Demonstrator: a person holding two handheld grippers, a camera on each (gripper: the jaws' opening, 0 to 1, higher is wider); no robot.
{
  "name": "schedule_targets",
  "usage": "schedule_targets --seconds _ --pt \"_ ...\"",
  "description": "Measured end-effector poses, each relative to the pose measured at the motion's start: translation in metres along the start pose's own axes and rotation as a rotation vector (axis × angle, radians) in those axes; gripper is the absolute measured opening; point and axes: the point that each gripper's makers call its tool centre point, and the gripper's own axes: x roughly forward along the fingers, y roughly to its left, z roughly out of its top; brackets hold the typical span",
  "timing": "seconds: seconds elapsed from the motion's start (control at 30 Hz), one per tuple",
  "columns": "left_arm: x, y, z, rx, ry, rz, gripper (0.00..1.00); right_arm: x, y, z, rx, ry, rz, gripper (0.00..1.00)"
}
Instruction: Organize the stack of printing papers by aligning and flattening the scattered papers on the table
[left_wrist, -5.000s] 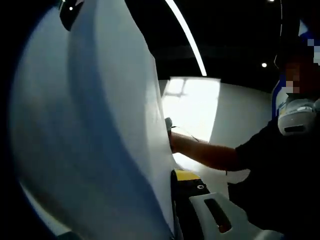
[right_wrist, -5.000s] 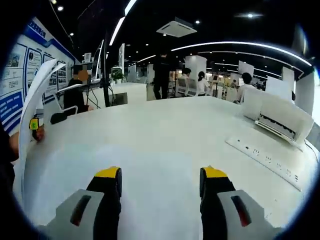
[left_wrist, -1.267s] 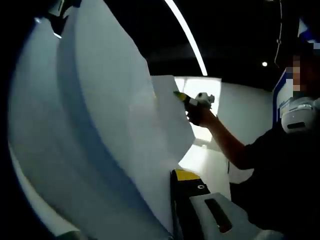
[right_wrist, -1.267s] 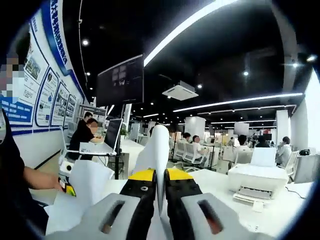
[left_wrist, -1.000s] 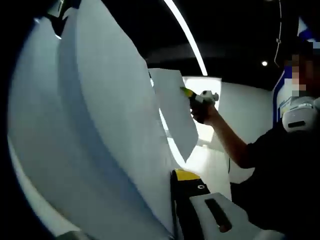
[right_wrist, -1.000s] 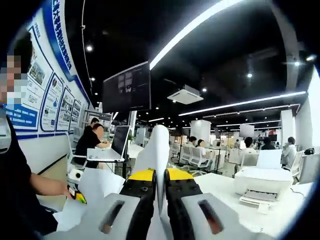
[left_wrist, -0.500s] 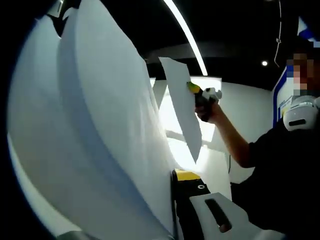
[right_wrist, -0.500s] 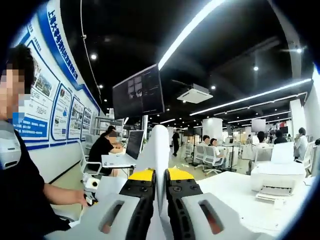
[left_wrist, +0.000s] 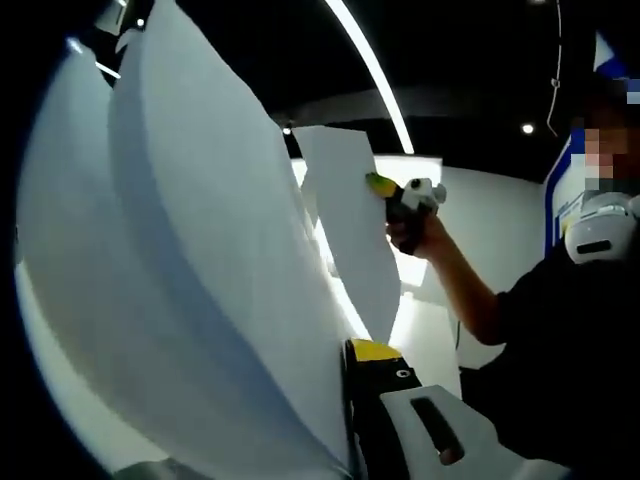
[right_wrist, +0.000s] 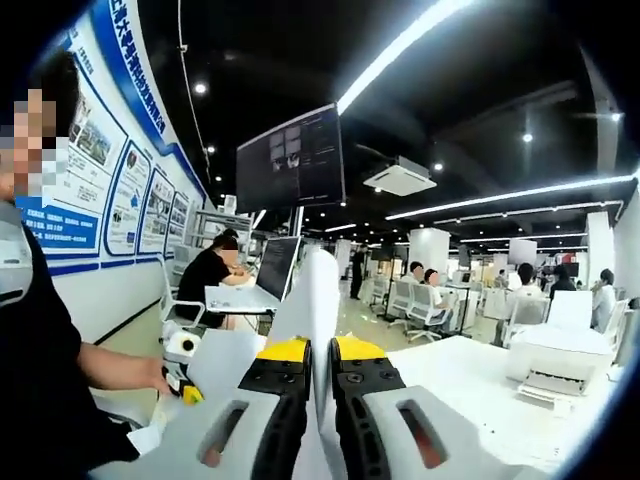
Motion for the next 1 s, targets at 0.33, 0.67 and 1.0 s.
schedule_targets --seconds 0.33,0.67,1.0 --pt "0.001 -0.001 0.000 0.001 -0.001 -0.002 0.08 0.022 0.015 -0.031 0.020 0.029 0.007 0.04" --pt "0.002 -0.004 0.001 -0.004 -0.010 -0.014 0.09 0.039 0.025 -0.051 0.053 0.036 0.021 0.03" --pt "0.002 -0.010 0.005 -0.008 -0.027 -0.042 0.14 0.049 0.032 -0.064 0.100 0.031 0.031 0.03"
